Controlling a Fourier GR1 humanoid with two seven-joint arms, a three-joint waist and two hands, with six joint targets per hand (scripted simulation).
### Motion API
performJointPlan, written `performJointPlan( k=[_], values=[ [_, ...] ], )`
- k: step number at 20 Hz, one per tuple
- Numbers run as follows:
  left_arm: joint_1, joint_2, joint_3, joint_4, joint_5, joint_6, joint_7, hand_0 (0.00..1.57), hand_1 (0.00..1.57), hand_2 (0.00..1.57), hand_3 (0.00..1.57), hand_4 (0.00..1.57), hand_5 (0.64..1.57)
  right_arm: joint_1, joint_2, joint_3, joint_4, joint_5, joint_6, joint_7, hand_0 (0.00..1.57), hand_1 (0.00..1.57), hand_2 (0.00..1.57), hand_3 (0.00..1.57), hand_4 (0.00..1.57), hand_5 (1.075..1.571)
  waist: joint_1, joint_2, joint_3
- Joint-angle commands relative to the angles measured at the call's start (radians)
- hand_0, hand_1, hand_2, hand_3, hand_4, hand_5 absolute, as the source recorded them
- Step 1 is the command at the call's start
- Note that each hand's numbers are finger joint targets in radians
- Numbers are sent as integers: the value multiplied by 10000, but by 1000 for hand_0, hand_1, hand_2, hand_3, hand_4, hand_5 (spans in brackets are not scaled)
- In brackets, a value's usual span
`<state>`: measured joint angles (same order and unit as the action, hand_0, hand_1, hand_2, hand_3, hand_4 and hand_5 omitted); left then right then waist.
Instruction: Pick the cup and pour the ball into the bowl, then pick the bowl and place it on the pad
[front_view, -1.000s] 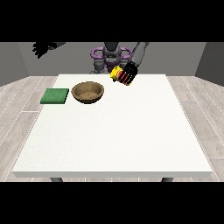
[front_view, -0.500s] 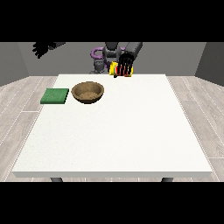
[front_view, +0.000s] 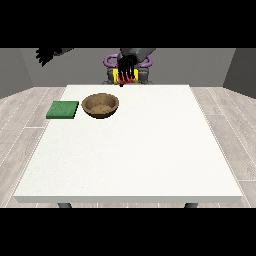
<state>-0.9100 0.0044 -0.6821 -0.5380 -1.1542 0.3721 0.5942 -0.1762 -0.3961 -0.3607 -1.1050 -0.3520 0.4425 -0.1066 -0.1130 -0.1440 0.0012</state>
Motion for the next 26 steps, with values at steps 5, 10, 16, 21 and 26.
performJointPlan(
  k=[5,10,16,21,26],
  values=[
    [-801,-43,-1627,-2091,-407,-3230,1137,0,0,1201,1497,895,1570,-752,351,286,628,292,-34,-518,0,0,0,0,691,1563,-350,431,-1],
    [-101,261,-127,-2245,-279,-1664,680,0,0,1187,1430,754,1563,-353,554,303,183,296,-695,199,0,0,0,0,701,1570,332,126,-17],
    [1561,549,1476,-4042,1977,1287,-1069,1018,1018,1545,1223,1232,1563,-415,111,-464,728,-11,-639,-459,0,0,0,0,711,1570,1600,1518,-48],
    [1782,-29,3424,-6513,5721,2410,-2230,0,0,0,0,904,1570,-661,384,-316,654,-12,-812,-349,0,0,0,0,703,1570,1742,2393,-201],
    [1591,-40,4958,-8516,9289,763,-3341,0,0,0,0,157,1440,-813,534,-574,706,-37,-1377,-526,0,0,0,0,655,1571,2671,2978,-149]
  ],
)
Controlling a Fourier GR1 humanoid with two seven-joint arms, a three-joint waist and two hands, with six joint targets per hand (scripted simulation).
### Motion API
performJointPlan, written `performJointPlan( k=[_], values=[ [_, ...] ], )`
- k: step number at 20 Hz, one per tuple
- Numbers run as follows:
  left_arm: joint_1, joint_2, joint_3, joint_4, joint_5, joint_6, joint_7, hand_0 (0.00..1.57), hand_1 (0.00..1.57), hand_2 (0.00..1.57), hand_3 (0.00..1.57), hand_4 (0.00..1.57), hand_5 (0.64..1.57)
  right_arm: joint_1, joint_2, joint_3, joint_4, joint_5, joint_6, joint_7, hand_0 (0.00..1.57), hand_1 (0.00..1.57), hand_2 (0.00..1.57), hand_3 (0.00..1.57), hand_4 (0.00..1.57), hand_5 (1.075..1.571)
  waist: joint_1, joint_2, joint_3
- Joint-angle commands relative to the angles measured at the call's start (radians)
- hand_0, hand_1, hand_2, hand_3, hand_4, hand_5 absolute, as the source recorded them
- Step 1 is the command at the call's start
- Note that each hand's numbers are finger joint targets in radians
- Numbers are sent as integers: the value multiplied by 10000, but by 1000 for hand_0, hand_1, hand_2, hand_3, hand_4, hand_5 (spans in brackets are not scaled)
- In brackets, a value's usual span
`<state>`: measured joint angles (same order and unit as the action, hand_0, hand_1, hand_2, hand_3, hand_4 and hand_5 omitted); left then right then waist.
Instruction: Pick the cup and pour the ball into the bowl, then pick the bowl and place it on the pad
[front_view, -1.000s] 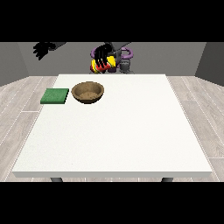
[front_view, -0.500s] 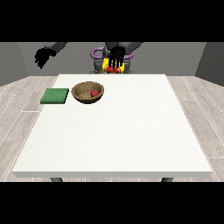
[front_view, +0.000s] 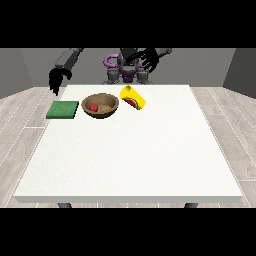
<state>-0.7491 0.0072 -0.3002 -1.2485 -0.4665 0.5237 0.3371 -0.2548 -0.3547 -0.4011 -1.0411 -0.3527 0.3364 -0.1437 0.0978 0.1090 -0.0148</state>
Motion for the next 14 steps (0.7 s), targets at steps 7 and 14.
performJointPlan(
  k=[7,14],
  values=[
    [261,2291,3951,-2006,6569,-4958,-1526,0,0,0,0,263,1491,415,667,-417,-238,-94,-1004,-589,0,0,0,0,0,1570,1607,806,108],
    [-112,4529,6076,-577,8451,-7421,-1931,0,0,0,0,312,1508,-612,1306,-5,-170,158,-1931,-647,0,0,0,0,0,1568,1424,1408,142]
  ],
)
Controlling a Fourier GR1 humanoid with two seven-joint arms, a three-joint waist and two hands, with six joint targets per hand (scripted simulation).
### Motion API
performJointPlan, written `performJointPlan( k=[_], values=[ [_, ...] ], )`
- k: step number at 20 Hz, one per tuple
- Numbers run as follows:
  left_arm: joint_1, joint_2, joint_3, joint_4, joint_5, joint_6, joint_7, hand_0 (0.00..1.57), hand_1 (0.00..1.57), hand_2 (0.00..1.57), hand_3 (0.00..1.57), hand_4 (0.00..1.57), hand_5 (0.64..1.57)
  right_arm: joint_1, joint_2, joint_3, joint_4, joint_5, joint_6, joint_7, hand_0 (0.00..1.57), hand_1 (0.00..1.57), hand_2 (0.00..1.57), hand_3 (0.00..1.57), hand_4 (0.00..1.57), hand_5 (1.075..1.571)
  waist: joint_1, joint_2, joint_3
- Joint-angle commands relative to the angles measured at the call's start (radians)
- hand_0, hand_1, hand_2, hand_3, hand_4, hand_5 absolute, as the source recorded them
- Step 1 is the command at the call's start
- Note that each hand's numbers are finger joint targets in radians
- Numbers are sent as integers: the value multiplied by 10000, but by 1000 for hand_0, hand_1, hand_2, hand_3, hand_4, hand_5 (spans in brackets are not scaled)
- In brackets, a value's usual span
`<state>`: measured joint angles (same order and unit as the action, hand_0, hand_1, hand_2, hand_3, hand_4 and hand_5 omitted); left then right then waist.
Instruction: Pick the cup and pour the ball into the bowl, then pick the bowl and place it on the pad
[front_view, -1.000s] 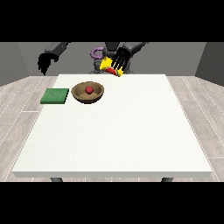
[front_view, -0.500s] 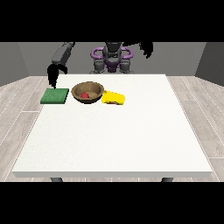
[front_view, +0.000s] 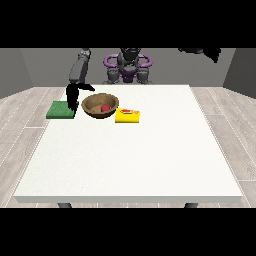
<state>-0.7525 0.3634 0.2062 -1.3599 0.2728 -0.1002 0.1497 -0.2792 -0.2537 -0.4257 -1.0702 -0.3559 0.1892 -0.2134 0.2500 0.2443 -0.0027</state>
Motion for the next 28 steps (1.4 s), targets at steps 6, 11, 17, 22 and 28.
performJointPlan(
  k=[6,11,17,22,28],
  values=[
    [684,1821,1777,951,1507,-1913,-168,0,0,0,0,272,1509,-796,418,504,1695,410,-131,-643,0,0,0,0,0,1569,-556,-3,28],
    [472,2849,2514,1217,2257,-2633,113,0,0,0,0,245,1503,-1435,197,487,2764,632,-98,-1333,0,0,0,0,0,1570,-505,307,31],
    [456,2686,2317,796,2148,-2212,217,0,0,0,0,237,1502,-2005,768,599,3491,558,-79,-1759,0,0,0,0,0,1564,-623,576,37],
    [353,2810,2437,798,2417,-2279,414,0,0,0,0,253,1515,-1461,1169,591,3936,1091,-1919,-1426,1571,1571,1571,1507,791,1427,-246,652,27],
    [415,3103,2678,672,2807,-2681,462,0,0,0,0,581,1567,-1102,400,225,3869,942,-1929,-1213,1571,1571,1571,1571,1073,1476,190,912,28]
  ],
)
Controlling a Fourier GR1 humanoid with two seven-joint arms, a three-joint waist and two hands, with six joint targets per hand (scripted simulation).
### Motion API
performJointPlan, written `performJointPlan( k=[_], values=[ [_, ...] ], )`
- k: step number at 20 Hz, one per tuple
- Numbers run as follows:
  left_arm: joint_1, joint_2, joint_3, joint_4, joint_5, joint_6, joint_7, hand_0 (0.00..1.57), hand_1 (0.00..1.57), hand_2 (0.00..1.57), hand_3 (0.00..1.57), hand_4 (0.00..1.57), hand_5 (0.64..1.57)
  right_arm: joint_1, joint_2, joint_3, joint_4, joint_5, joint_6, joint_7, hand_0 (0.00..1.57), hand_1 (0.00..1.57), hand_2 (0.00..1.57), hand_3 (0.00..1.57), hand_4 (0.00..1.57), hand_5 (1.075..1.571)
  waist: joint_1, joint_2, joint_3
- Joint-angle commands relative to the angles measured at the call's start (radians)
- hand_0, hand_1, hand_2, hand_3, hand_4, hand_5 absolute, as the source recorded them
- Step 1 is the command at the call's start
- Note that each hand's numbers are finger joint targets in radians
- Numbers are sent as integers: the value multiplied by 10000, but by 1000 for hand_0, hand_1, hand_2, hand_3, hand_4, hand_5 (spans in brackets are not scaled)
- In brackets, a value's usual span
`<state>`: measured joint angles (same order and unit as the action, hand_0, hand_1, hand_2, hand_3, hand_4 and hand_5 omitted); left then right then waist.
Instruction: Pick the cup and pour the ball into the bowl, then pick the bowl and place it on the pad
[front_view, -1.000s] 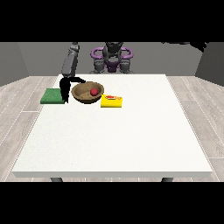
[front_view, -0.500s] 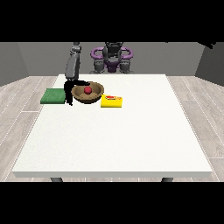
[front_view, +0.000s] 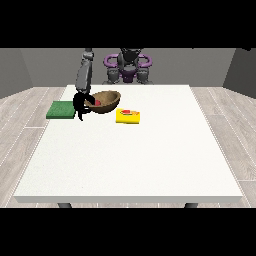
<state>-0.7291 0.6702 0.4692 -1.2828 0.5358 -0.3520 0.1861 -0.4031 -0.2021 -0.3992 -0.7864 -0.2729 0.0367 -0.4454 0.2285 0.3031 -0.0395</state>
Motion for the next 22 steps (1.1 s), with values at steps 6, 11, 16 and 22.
performJointPlan(
  k=[6,11,16,22],
  values=[
    [490,222,305,1065,42,-589,-442,0,0,0,0,707,1570,-315,-1087,418,-100,354,-852,3092,1571,1571,1571,1571,1065,1517,-245,-228,362],
    [898,744,768,2173,-111,-736,-778,0,0,0,0,727,1569,-936,-1503,717,-553,218,-799,4949,1571,1571,1571,1571,1035,1539,-1096,-925,382],
    [957,588,591,1907,-309,-157,-699,0,0,0,0,710,1567,-1639,-2888,585,-150,392,-324,5602,1571,1571,1571,1571,989,1553,-1233,-1014,403],
    [2074,588,922,2362,-376,-1100,-2026,0,0,0,0,698,1565,-1306,-3818,579,-49,708,242,5252,1571,1571,1571,1571,984,1571,-1320,-857,394]
  ],
)
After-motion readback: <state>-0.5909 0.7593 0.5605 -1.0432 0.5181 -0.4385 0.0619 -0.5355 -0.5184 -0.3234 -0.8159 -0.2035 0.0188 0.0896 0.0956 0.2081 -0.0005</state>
